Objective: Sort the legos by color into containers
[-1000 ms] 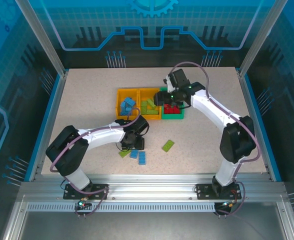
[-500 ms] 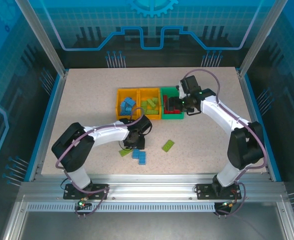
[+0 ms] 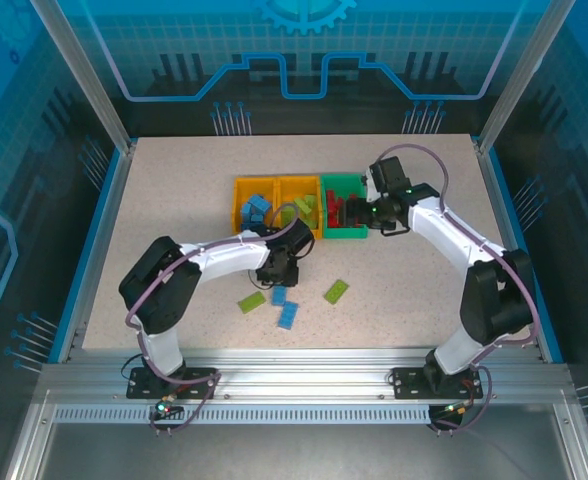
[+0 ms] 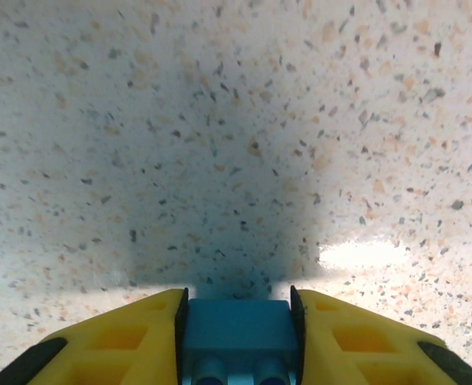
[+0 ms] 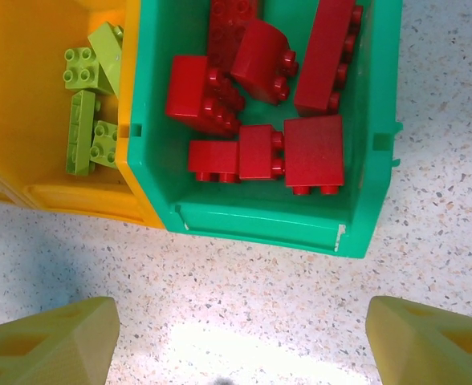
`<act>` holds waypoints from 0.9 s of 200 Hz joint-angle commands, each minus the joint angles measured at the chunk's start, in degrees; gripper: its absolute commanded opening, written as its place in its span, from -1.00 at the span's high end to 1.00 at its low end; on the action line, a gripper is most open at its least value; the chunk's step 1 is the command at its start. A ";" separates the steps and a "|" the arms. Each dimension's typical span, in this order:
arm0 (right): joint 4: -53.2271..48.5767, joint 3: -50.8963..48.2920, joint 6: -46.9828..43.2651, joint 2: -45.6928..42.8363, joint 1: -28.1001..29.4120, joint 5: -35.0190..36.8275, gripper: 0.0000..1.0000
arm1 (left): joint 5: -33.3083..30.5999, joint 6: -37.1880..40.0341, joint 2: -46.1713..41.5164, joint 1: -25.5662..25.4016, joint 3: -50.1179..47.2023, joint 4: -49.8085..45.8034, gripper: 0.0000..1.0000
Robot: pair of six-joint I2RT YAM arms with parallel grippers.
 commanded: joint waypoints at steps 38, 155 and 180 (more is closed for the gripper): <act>4.52 -8.53 -0.68 -5.48 1.05 -2.60 -0.63 | -1.47 5.48 -0.15 8.11 8.83 -4.02 0.31; 13.67 -19.74 -22.89 -7.51 23.85 5.63 -0.83 | 0.49 14.55 13.96 23.49 40.55 -11.31 0.27; 14.31 -18.56 -24.68 -4.96 26.61 3.83 -0.86 | 1.08 15.17 18.22 24.91 45.22 -12.25 0.28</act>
